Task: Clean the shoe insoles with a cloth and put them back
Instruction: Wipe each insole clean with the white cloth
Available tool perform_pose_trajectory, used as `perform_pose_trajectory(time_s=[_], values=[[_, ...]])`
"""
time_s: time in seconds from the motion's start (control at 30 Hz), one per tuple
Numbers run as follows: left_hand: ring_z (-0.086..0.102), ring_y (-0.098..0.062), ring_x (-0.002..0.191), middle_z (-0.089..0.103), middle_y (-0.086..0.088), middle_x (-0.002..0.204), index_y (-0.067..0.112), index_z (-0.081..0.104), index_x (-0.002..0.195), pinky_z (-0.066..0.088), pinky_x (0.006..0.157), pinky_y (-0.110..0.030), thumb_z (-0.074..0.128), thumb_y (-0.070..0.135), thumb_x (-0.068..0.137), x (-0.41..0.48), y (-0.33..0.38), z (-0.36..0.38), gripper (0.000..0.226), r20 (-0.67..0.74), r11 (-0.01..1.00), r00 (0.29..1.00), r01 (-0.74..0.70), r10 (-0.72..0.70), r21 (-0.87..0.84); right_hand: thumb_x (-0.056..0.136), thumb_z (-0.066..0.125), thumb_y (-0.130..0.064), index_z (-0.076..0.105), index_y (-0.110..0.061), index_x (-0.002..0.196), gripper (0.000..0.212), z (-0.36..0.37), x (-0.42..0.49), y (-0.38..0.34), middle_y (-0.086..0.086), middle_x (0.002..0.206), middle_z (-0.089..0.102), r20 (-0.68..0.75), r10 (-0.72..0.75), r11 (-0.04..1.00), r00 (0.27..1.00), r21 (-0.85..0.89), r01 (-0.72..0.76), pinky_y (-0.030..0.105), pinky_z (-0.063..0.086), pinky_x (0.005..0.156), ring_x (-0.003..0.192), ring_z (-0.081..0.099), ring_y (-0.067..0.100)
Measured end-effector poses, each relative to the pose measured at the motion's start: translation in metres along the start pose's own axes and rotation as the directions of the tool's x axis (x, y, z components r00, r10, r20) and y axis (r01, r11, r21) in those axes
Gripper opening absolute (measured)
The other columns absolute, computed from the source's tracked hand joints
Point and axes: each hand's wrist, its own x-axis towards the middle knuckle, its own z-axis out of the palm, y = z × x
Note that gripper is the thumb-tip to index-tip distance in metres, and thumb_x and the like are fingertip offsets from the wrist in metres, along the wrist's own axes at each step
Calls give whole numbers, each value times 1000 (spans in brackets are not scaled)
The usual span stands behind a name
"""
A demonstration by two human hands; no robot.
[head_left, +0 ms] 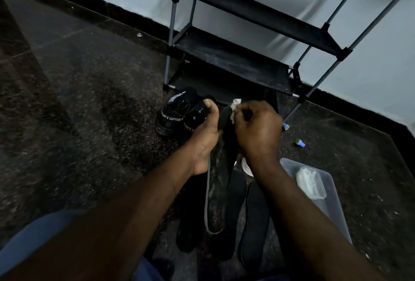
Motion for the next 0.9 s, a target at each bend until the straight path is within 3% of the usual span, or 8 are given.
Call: perform_pose_trajectory(time_s=[0.17,0.27,0.43,0.57,0.7,0.8,0.9], values=[[71,-23,116,75,-6,122,27,71,127,52,106,-50,21,95,78,3,1,-7,98,-65,997,996,-65,68,46,86,74,-12,77,-18,90,8,7,-25,-18,-2,91,71,96,-126,990,987,81,119,25,50,77,83,64,12],[69,-25,119,73,-7,125,26,70,129,50,108,-53,19,99,74,3,-2,-8,104,-32,997,997,-62,64,55,87,74,-13,76,-18,90,6,6,-30,-14,-2,90,69,109,-192,980,975,66,186,29,51,76,83,64,14],[64,-43,121,66,-19,135,25,64,137,52,96,-62,28,102,69,6,-3,-4,109,72,1000,997,-8,9,-13,83,70,-12,75,-15,87,7,-1,-6,4,4,87,68,10,-62,998,998,-6,62,40,54,73,78,65,22],[64,-34,126,67,-16,135,21,67,135,45,111,-59,30,101,70,11,-4,-9,110,32,998,998,-51,51,-22,84,71,-13,76,-17,88,7,1,-21,-9,1,88,69,46,-86,995,995,50,84,35,53,74,80,65,18],[64,-25,128,68,-9,136,16,66,136,45,114,-50,19,104,68,11,-1,-14,121,76,998,995,-60,57,32,86,72,-10,76,-16,91,10,5,-42,-20,-1,92,71,124,-160,983,979,111,147,30,51,80,86,65,16],[64,-31,126,68,-14,134,15,64,136,46,112,-55,20,102,70,8,-2,-11,118,93,998,994,-59,60,-9,85,70,-15,73,-18,90,6,1,-31,-13,1,89,69,111,-193,980,975,-20,196,34,49,77,85,62,22],[61,-36,130,64,-17,139,19,63,140,44,112,-59,28,102,69,9,-4,-7,114,142,997,989,-19,29,-71,83,69,-16,74,-18,86,6,-1,-10,-1,4,87,69,35,-75,993,997,-84,77,37,52,76,84,64,27]])
